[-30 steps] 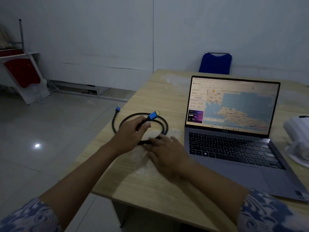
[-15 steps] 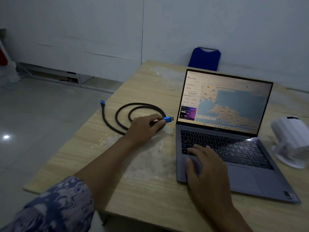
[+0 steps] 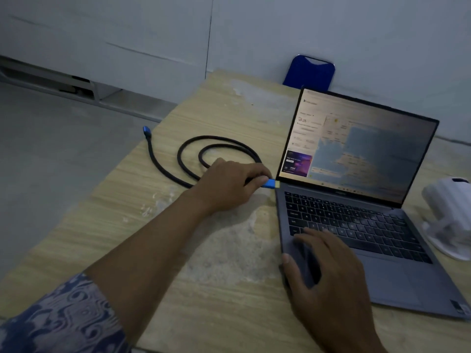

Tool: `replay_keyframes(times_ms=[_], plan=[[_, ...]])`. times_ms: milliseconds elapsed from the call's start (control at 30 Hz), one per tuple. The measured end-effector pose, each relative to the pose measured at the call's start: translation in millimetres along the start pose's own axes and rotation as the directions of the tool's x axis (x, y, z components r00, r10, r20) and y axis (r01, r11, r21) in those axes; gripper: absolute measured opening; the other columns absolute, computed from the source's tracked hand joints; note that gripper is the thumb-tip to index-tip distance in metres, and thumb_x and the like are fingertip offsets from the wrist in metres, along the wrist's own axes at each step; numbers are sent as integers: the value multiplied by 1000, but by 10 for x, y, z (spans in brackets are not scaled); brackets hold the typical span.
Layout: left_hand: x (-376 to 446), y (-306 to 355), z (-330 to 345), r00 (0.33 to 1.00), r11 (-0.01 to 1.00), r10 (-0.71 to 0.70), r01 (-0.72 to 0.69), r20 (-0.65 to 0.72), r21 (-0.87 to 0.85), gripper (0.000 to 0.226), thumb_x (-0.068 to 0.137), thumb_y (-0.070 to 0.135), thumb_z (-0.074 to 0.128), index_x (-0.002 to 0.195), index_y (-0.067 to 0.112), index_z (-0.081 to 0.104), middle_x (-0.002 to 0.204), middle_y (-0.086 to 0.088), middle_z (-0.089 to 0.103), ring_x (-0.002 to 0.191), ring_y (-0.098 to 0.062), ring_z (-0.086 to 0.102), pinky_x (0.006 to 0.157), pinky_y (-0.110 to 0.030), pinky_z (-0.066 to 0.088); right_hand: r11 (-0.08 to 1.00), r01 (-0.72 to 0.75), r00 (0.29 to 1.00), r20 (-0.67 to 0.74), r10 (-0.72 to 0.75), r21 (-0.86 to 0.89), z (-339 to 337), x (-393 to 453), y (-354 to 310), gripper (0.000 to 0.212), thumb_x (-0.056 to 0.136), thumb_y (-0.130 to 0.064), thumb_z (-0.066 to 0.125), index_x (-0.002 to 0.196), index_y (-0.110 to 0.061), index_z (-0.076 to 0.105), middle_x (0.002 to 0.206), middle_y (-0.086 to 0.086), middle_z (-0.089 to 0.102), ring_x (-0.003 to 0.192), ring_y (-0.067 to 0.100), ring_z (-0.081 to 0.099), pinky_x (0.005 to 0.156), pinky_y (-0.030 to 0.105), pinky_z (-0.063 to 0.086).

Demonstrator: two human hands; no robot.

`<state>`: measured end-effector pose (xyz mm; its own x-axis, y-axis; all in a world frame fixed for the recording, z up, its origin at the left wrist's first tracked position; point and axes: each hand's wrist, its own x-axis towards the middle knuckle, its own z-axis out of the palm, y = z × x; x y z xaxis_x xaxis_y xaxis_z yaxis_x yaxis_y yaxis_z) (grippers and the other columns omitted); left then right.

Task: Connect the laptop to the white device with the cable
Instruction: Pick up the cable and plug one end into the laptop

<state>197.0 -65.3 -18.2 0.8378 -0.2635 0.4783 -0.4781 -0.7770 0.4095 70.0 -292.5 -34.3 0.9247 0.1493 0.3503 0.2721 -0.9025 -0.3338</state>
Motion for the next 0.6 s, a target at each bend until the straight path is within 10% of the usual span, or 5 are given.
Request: replay_keyframes(times_ms=[200, 600], plan=[[-55, 3, 36, 968, 996, -69, 54, 241, 70, 30, 101, 50, 40, 117, 40, 64, 95, 10, 71, 79, -12, 59, 69, -32, 46, 1000, 18, 1000, -9, -18, -17, 17, 31, -26, 50, 79, -53, 60, 117, -20, 69, 125, -1, 65, 122, 26, 56, 100, 53, 45], [-61, 20, 115, 974, 996, -82, 71, 212, 56, 35, 98, 56, 42, 120, 41, 64, 101, 10, 73, 90, -12, 63, 77, -32, 37, 999, 37, 999, -5, -37, -9, 36, 45, -12, 53, 77, -59, 56, 117, -25, 67, 124, -6, 63, 119, 22, 56, 98, 52, 43]])
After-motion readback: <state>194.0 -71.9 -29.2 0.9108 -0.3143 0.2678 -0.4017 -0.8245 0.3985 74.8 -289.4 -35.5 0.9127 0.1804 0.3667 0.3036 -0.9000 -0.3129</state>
